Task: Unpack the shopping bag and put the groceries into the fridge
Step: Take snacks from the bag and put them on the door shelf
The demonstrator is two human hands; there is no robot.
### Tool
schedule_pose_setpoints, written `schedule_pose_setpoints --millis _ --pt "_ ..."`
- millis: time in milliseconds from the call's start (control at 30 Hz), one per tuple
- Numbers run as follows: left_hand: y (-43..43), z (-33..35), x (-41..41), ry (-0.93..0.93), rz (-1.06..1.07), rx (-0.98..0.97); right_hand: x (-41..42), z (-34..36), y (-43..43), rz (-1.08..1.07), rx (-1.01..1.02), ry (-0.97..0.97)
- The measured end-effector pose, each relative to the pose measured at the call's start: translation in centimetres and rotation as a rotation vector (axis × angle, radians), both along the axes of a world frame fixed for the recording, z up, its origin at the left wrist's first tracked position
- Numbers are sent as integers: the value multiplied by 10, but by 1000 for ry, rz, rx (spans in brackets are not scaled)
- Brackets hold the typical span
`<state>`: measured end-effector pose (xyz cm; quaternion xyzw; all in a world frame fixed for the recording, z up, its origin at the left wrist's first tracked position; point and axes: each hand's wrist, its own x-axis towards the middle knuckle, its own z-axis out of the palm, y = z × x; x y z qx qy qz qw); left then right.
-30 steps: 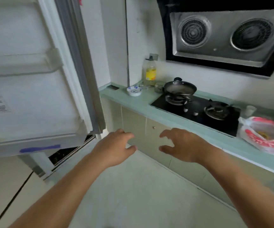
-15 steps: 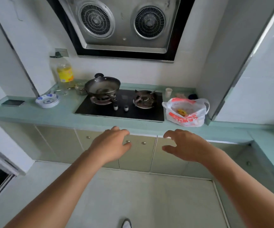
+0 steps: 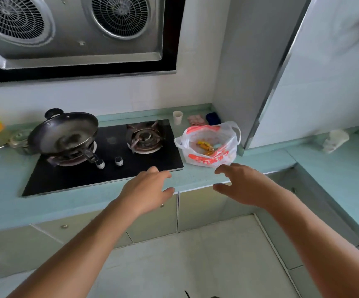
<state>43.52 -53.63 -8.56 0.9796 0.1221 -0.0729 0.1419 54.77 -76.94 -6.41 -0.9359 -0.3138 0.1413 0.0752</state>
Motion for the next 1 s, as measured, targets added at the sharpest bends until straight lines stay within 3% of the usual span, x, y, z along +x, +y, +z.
schedule_pose_setpoints --millis 267,667,1000 --pt "8 -26 118 -4 -91 -25 104 -34 11 -58 -6 49" --pt "12 -75 314 72 -31 -36 336 -92 53 109 -42 69" --pt "18 -117 393 137 -29 -28 417 -138 76 190 -83 128"
